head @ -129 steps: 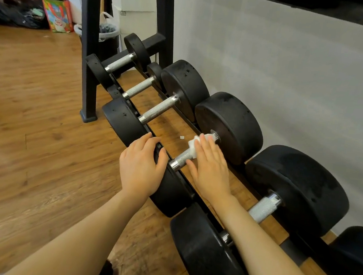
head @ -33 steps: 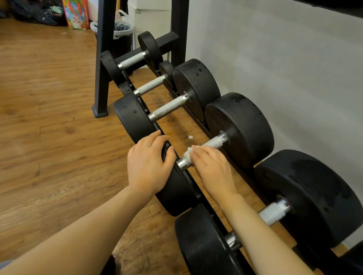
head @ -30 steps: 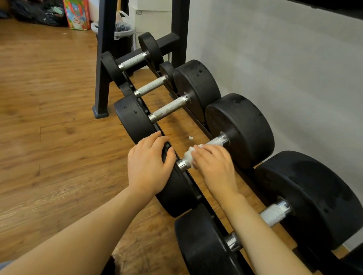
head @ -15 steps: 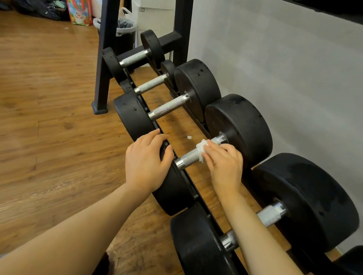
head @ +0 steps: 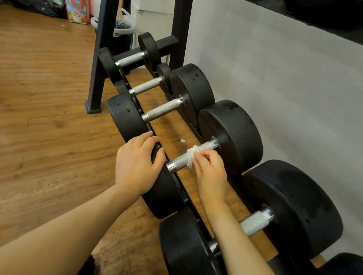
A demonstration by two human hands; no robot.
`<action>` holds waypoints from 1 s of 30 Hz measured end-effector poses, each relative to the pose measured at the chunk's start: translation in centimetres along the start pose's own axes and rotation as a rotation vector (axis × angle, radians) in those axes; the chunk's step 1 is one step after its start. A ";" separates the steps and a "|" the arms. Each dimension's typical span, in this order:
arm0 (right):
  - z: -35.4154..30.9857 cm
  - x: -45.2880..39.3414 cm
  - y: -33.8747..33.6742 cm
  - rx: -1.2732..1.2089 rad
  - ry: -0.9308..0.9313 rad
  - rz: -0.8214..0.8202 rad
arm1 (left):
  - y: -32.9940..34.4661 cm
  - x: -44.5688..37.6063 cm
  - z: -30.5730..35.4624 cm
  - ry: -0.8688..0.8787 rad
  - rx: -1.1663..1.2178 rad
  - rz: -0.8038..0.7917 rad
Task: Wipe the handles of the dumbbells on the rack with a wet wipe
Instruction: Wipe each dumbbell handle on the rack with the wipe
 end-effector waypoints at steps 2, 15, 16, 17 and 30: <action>-0.3 -0.2 -0.7 0.046 -0.011 0.059 | 0.0 0.0 0.1 0.003 -0.002 0.003; -2.0 0.5 0.4 0.041 -0.135 -0.032 | -0.1 -0.1 0.1 0.004 -0.004 0.009; -2.1 0.6 0.6 0.045 -0.149 -0.050 | -0.1 0.0 0.1 0.003 -0.004 0.011; -1.9 0.6 0.5 0.040 -0.142 -0.036 | -0.1 0.0 0.1 0.003 -0.004 0.011; -0.6 0.5 0.0 -0.075 0.031 0.019 | 0.0 0.0 0.2 0.004 -0.006 0.010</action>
Point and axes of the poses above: each hand's wrist, its own x-axis away from the middle knuckle, its own y-axis out of the palm, z = x × y, the point moved 8 cm from there along -x, towards the middle knuckle, and after that the axes turned 2 degrees about z, right-handed, at the moved point
